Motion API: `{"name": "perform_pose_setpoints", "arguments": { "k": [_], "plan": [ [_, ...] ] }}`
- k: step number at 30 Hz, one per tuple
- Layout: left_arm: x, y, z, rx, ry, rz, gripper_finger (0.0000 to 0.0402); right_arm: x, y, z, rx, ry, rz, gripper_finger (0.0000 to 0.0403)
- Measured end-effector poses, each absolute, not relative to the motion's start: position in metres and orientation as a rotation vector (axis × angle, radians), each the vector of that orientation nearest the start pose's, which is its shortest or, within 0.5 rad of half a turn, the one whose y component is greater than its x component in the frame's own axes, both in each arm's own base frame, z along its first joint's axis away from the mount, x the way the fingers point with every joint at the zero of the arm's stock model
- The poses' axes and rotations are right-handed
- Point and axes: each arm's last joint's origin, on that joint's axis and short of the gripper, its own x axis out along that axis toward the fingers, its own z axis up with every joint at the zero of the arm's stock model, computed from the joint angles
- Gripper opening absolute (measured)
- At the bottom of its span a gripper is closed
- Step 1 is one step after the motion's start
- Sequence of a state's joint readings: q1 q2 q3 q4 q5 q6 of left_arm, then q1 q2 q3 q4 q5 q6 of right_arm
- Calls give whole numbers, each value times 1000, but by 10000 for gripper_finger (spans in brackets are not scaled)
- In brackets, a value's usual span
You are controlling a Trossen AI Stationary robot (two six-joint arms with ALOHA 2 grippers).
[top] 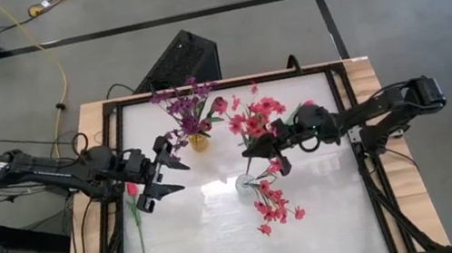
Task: Sort flowers into vase by color
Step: Put the pink flowers into the transparent vase
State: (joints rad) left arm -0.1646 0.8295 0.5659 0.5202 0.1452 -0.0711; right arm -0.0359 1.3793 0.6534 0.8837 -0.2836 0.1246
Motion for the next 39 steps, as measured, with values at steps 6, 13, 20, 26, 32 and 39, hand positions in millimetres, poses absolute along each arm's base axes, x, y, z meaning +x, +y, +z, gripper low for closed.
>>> {"name": "perform_pose_setpoints", "arguments": {
  "k": [6,13,20,26,32,39],
  "plan": [
    [184,-35,316,-78,-237,-317,215,301,3,254,110,-104,275,21],
    [184,-35,315,-92,-225,-322,215,306,13,254,115,-98,308,21],
    [185,-35,314,-92,-219,-321,215,306,16,251,110,-72,317,22],
    [185,-35,314,-95,-212,-322,215,306,16,251,91,-76,313,22],
    [185,-35,313,-95,-207,-321,215,306,16,249,94,-52,309,22],
    [185,-35,313,-93,-205,-320,215,310,18,242,91,-38,293,23]
  ]
}}
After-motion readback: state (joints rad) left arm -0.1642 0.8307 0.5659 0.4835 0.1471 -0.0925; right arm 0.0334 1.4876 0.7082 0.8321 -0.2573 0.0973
